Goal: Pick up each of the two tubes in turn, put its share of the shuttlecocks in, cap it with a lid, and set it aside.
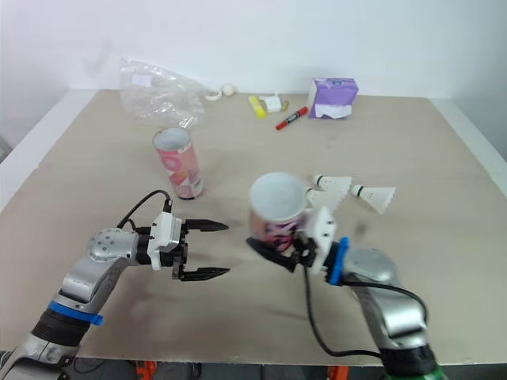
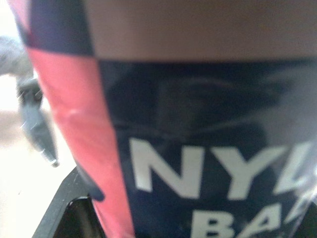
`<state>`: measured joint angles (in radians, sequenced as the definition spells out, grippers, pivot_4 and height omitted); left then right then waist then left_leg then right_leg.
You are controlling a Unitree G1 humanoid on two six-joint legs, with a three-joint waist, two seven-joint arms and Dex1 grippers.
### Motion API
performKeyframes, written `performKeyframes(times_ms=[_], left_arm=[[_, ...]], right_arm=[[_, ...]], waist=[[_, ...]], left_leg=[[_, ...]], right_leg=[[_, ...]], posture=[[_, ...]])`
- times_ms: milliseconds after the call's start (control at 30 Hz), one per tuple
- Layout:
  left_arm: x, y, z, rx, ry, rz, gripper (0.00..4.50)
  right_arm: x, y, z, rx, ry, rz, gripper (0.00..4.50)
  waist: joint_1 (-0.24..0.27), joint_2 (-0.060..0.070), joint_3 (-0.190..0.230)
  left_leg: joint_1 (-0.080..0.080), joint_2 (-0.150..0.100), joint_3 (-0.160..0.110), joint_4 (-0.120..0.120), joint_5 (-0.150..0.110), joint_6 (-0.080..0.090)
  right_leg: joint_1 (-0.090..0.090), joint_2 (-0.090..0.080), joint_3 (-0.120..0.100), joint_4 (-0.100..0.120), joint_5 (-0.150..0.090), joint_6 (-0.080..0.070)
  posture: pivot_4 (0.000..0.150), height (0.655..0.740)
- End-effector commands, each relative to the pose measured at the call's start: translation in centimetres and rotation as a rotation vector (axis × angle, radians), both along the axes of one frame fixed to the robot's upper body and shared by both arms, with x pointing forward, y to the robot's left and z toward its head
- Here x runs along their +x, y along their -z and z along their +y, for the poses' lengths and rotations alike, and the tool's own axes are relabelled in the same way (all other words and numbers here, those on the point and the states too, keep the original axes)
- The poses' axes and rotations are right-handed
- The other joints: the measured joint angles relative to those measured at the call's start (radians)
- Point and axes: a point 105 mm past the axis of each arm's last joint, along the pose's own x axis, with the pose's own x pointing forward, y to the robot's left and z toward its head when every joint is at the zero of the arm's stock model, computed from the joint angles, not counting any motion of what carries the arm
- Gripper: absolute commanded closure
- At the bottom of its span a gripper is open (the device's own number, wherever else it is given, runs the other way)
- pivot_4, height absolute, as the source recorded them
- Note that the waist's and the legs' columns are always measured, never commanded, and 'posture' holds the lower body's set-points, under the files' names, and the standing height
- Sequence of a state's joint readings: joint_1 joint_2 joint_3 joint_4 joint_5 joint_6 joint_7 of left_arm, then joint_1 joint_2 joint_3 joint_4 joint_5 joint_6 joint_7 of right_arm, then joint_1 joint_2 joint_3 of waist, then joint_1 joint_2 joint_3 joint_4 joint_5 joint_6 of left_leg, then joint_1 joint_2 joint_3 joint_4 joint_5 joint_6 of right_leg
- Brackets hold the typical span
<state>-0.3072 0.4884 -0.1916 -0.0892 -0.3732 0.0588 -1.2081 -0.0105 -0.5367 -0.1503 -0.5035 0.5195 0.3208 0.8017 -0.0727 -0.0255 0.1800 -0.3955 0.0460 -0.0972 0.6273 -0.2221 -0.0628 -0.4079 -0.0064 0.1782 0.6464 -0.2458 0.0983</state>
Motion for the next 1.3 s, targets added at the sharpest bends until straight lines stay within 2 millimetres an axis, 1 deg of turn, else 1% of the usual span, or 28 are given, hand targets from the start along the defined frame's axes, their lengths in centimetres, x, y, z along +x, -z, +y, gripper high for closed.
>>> performKeyframes(times_ms=[33, 100, 167, 200, 267, 333, 433, 467, 500, 600, 667, 767, 900, 1033, 1300], left_arm=[[-0.5, -0.8, -0.6, -0.028, 0.044, -0.013, 0.0], [-0.5, -0.9, -0.8, -0.032, 0.055, -0.011, 0.0], [-0.5, -1.1, -1.0, -0.035, 0.063, -0.011, 0.0], [-0.5, -1.1, -1.1, -0.036, 0.066, -0.011, 0.0], [-0.5, -1.2, -1.2, -0.037, 0.069, -0.013, 0.0], [-0.5, -1.3, -1.3, -0.038, 0.072, -0.015, 0.0], [-0.5, -1.4, -1.4, -0.039, 0.068, -0.021, 0.0], [-0.5, -1.4, -1.4, -0.039, 0.065, -0.022, 0.0], [-0.5, -1.4, -1.4, -0.039, 0.062, -0.023, 0.0], [-0.7, -1.3, -1.4, -0.042, 0.057, -0.022, 0.0], [-0.8, -1.3, -1.4, -0.044, 0.055, -0.02, 0.0], [-0.9, -1.4, -1.5, -0.05, 0.049, -0.017, 0.0], [-1.0, -1.7, -1.5, -0.065, 0.039, -0.006, 0.0], [-0.7, -2.3, -1.6, -0.111, 0.009, 0.02, 0.0], [-0.6, -2.7, -1.8, -0.123, 0.009, 0.026, 0.0]], right_arm=[[-0.6, -2.2, -6.4, 0.061, 0.322, -0.045, 1.3], [-1.0, -1.8, -9.7, 0.073, 0.48, -0.033, 1.3], [-1.1, -0.8, -13.8, 0.117, 0.668, 0.004, 1.3], [-1.3, -0.3, -15.6, 0.146, 0.748, 0.023, 1.3], [-1.6, 0.6, -18.3, 0.177, 0.872, 0.054, 1.3], [-1.7, 1.5, -20.4, 0.193, 0.957, 0.09, 1.3], [-1.3, 2.1, -24.3, 0.237, 1.131, 0.097, 1.3], [-1.2, 2.3, -25.4, 0.252, 1.183, 0.097, 1.3], [-1.1, 2.4, -26.1, 0.261, 1.212, 0.098, 1.3], [-0.5, 2.7, -27.6, 0.268, 1.265, 0.096, 1.3], [0.0, 2.9, -28.2, 0.293, 1.277, 0.105, 1.3], [0.9, 3.1, -28.0, 0.29, 1.244, 0.118, 1.3], [1.5, 3.7, -27.9, 0.277, 1.224, 0.136, 1.3], [1.3, 4.0, -28.3, 0.257, 1.25, 0.128, 1.3], [0.9, 4.4, -28.4, 0.277, 1.256, 0.136, 1.3]], waist=[[0.001, 0.0, 0.0], [0.001, 0.0, 0.0], [0.0, 0.0, 0.0], [-0.001, 0.0, 0.0], [-0.005, 0.0, 0.0], [-0.009, 0.002, 0.0], [-0.013, 0.002, 0.0], [-0.013, 0.003, 0.0], [-0.013, 0.004, 0.0], [-0.014, 0.005, -0.001], [-0.015, 0.005, -0.001], [-0.015, 0.005, -0.001], [-0.015, 0.005, -0.001], [-0.016, 0.005, -0.001], [-0.02, 0.006, -0.001]], left_leg=[[0.0, 0.0, 0.0, 0.0, 0.0, 0.0], [0.0, 0.0, 0.0, 0.0, 0.0, 0.0], [0.001, 0.0, 0.0, 0.0, 0.0, 0.0], [0.001, 0.0, 0.0, 0.001, 0.0, 0.0], [0.002, 0.0, 0.001, 0.002, 0.0, 0.0], [0.003, 0.0, 0.002, 0.002, 0.0, 0.0], [0.004, 0.0, 0.002, 0.002, 0.001, 0.001], [0.004, 0.0, 0.003, 0.002, 0.001, 0.001], [0.004, 0.0, 0.003, 0.003, 0.001, 0.001], [0.004, 0.0, 0.003, 0.002, 0.001, 0.001], [0.003, 0.0, 0.004, 0.001, 0.001, 0.001], [0.003, 0.0, 0.004, 0.001, 0.001, 0.001], [0.003, 0.0, 0.004, 0.001, 0.001, 0.001], [0.003, 0.0, 0.004, 0.001, 0.001, 0.001], [0.003, 0.0, 0.004, 0.001, 0.001, 0.001]], right_leg=[[0.0, 0.0, 0.0, 0.0, 0.0, 0.0], [0.0, 0.0, 0.0, 0.0, 0.0, 0.0], [0.001, 0.0, 0.0, 0.0, 0.0, -0.001], [0.001, 0.0, 0.0, 0.0, -0.002, -0.004], [0.001, 0.0, 0.0, 0.0, -0.001, -0.005], [0.001, 0.0, 0.0, 0.0, 0.0, -0.006], [0.001, 0.0, 0.0, 0.0, 0.001, -0.006], [0.001, 0.0, 0.001, 0.0, 0.001, -0.006], [0.001, 0.0, 0.001, 0.0, 0.001, -0.006], [0.001, 0.0, 0.002, 0.0, 0.001, -0.006], [0.001, 0.0, 0.003, 0.0, 0.001, -0.005], [0.001, 0.0, 0.003, 0.0, 0.0, -0.005], [0.001, 0.0, 0.003, 0.0, 0.0, -0.005], [0.002, 0.0, 0.003, 0.0, 0.0, -0.005], [0.002, 0.0, 0.003, 0.0, 0.0, -0.005]], posture=[[0.15, 0.74], [0.15, 0.74], [0.15, 0.74], [0.15, 0.74], [0.15, 0.74], [0.15, 0.74], [0.15, 0.74], [0.15, 0.74], [0.15, 0.74], [0.15, 0.74], [0.15, 0.74], [0.15, 0.74], [0.15, 0.74], [0.15, 0.74], [0.15, 0.74]])
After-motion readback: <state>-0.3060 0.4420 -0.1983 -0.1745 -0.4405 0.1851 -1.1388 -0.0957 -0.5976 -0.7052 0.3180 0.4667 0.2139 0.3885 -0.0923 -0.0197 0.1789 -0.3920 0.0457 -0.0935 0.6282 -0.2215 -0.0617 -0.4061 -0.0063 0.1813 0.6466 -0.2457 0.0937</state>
